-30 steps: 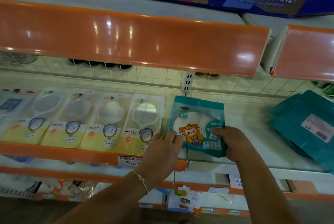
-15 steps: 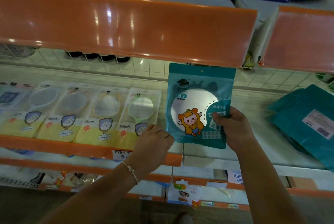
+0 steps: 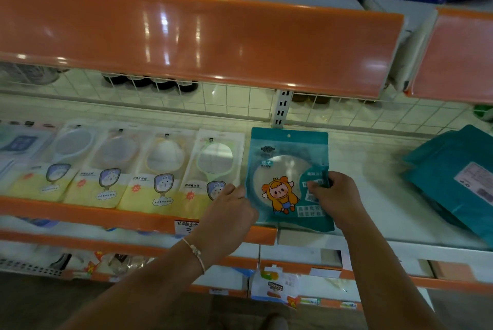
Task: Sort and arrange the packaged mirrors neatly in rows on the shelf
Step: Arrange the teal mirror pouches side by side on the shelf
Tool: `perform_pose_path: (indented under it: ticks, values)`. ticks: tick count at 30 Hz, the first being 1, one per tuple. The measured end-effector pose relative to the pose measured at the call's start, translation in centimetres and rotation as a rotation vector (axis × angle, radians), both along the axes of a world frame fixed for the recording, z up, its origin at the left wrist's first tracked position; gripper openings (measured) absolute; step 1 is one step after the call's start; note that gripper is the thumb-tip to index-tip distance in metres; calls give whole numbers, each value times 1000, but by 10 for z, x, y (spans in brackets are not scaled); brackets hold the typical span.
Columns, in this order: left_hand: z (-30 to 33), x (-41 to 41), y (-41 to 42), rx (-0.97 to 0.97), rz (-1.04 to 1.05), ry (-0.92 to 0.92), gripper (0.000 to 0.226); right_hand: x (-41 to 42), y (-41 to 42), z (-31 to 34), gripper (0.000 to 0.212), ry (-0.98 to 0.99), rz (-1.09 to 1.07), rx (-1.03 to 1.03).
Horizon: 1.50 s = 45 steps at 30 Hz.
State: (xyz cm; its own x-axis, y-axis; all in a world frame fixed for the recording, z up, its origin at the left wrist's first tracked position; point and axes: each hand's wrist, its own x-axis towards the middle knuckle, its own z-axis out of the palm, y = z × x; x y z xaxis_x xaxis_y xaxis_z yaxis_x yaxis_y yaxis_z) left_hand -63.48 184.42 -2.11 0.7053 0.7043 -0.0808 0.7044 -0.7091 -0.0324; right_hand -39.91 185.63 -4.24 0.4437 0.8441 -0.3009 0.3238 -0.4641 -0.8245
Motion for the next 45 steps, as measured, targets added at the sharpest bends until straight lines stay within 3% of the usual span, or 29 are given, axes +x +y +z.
perform_pose_path:
  ticks: [5, 9, 13, 18, 27, 32, 38, 43, 45]
  values:
    - [2, -4, -3, 17, -34, 37, 27, -4, -1, -8, 20, -266, 69, -47]
    - [2, -14, 6, -46, -73, -104, 31, -7, -2, -10, 31, -349, 97, -52]
    - [-2, -27, 26, -16, 52, -275, 36, -14, -4, -9, 48, -471, 124, -103]
    - [-10, -34, 31, -54, 189, -187, 52, -27, -9, -3, 62, -579, 172, -168]
    - [-19, -34, 33, -68, 133, -223, 51, -35, -10, 0, 65, -611, 179, -176]
    - [-20, -32, 35, -71, 102, -269, 47, -38, -13, 1, 55, -663, 134, -149]
    - [-17, -7, 39, 9, 30, -389, 32, -38, -16, 4, 26, -418, -79, 205]
    - [-14, 24, 40, -13, -35, -328, 32, -32, -14, 4, 45, -203, 18, 145]
    - [-15, 35, 35, -35, -72, -294, 30, -28, -16, 4, 47, -217, 87, 144]
